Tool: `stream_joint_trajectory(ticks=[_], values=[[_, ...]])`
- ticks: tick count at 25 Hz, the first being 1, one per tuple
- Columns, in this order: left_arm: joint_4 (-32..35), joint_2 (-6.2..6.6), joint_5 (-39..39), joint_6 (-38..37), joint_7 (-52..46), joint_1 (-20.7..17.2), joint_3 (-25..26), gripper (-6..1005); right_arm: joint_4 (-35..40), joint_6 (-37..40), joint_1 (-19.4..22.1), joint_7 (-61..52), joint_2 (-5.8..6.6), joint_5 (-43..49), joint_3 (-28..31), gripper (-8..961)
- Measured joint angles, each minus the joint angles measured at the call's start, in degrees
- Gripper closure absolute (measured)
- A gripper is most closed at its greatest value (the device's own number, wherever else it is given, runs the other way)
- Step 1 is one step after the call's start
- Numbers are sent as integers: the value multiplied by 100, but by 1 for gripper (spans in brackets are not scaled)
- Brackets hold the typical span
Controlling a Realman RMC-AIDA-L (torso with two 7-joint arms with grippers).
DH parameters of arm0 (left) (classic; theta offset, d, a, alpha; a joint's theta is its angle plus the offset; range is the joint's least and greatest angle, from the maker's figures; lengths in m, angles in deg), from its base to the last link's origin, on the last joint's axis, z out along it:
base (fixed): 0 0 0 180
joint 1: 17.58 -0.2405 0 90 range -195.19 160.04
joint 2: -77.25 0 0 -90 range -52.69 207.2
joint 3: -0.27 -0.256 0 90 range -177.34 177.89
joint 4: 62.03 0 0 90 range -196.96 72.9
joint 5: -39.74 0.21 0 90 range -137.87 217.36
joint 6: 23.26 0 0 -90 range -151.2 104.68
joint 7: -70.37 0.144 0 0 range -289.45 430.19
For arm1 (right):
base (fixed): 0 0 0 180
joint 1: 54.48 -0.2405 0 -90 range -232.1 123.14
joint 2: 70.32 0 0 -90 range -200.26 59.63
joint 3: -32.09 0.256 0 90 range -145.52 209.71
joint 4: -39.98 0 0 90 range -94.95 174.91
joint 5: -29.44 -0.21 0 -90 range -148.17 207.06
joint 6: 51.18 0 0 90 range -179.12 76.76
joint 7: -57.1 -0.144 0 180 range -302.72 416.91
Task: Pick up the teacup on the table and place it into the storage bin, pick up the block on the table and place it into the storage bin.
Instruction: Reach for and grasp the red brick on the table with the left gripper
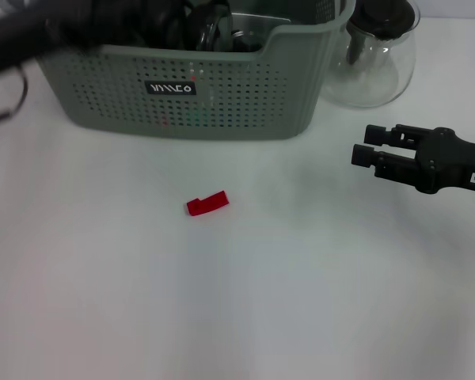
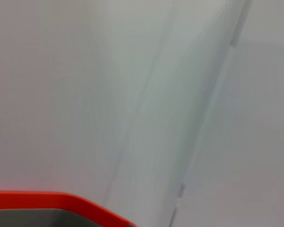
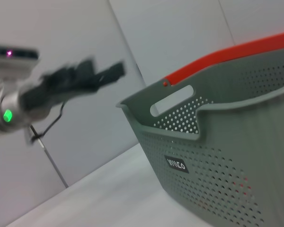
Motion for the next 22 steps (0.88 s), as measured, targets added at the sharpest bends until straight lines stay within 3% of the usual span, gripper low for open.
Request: stream_joint_trajectory(ticks=[6,9,18,22], values=[[-1018,-294,555,-105,2580,-861,8,279,0,11,-20,-34,-2,3,0,370],[-1440,-440,916,115,3639,-1077,-38,297,0,18,-26,-48,-7,2,5,370],[-2265,-451,1363,1511,4264,-737,-79,349,0,-10,-33,-52,-17,9,9,370],[-2385,-464,1364,1760,4278,-595,-111,391,0,-10,-1,-53,-19,8,9,370]])
